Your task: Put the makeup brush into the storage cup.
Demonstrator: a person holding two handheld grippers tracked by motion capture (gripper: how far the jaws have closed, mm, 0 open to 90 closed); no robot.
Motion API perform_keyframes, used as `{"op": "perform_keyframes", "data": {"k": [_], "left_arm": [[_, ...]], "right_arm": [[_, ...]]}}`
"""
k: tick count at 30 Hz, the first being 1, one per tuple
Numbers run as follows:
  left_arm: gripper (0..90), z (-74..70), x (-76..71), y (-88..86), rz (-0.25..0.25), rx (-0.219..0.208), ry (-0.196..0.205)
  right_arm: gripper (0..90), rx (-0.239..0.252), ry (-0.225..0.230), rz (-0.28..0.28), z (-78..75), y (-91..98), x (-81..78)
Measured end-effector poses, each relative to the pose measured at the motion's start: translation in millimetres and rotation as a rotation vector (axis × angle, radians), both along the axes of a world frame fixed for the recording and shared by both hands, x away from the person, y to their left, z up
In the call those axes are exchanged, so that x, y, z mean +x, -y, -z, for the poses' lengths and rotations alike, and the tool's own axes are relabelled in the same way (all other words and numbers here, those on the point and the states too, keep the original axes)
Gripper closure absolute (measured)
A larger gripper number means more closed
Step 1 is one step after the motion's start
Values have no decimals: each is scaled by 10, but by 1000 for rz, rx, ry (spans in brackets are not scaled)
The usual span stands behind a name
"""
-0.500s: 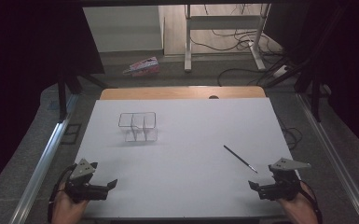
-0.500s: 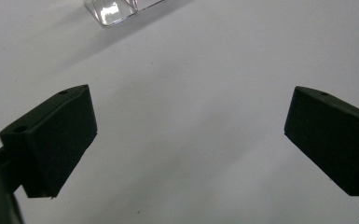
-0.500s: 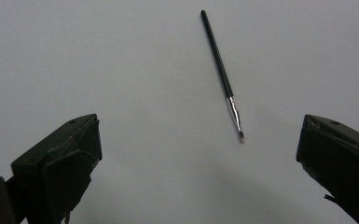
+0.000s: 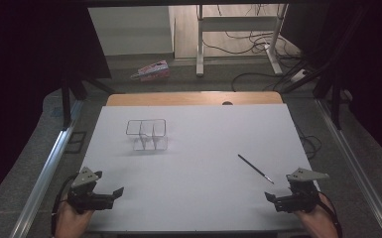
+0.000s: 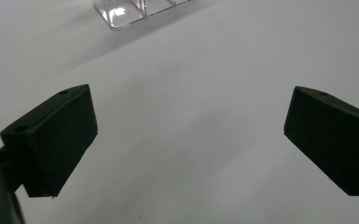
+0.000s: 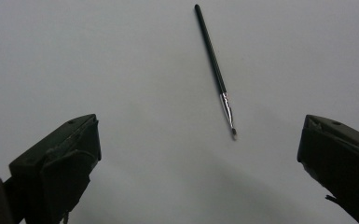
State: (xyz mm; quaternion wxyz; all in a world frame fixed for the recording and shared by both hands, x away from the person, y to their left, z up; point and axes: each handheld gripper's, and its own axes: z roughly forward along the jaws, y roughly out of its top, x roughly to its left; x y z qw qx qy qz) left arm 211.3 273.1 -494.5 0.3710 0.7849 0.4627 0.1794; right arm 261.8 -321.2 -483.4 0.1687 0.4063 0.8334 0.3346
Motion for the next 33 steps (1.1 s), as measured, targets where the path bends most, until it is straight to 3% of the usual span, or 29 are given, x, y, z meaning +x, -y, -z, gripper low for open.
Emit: {"op": "perform_keyframes", "data": {"k": [6,11,24,33], "left_arm": [[25,-1,-1,-2,2,13,6],[24,4,4,-10,6,2,5],[13,-2,1,-15,3,-1,8],[1,-6,-5,-21,-11,10,18]], "right_arm": [[0,-20,-3,-6,-10,-24,-8],[0,7,-27,-4,-2,-24,-3],[2,-13,-44,4,-23,-55,-4],[0,-77,-53,-14,-41,-54,48]]}}
